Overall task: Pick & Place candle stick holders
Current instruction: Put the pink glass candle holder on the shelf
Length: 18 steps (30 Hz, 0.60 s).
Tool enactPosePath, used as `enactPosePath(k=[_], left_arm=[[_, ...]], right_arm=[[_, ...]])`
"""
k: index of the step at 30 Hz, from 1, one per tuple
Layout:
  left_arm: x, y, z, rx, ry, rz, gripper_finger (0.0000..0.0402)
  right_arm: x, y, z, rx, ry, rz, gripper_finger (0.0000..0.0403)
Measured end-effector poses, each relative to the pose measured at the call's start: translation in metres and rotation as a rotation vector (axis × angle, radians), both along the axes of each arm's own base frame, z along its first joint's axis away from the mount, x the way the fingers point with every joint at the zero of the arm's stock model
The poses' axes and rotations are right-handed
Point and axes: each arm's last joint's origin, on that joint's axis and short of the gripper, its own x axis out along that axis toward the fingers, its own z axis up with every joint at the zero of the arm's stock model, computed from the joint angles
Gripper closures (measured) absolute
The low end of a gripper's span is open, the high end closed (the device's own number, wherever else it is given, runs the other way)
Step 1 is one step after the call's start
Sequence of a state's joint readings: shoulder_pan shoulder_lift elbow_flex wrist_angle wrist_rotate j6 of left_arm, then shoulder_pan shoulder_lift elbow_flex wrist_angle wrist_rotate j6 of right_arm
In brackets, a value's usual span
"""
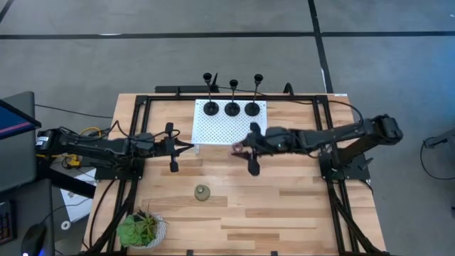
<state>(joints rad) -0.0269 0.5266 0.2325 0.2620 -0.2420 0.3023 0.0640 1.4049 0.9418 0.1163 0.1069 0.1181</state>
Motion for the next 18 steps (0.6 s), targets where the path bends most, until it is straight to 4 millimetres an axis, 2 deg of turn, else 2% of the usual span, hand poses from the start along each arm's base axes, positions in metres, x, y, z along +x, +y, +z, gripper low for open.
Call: enactPosePath(k=[9, 13, 18], left_arm=[[0.0, 0.0, 0.0, 0.0, 0.0, 0.0, 0.0389], [0.0, 0.0, 0.0, 0.0, 0.0, 0.0, 0.0389], [0.0, 0.0, 0.0, 0.0, 0.0, 0.0, 0.0389]], right_arm=[[-0.001, -0.047, -0.005, -0.011, 0.06, -0.147, 0.0272], [-0.004, -0.062, -0.006, -0.01, 0.08, -0.196, 0.0282], [-0.007, -0.076, -0.008, 0.001, 0.099, -0.243, 0.0275]])
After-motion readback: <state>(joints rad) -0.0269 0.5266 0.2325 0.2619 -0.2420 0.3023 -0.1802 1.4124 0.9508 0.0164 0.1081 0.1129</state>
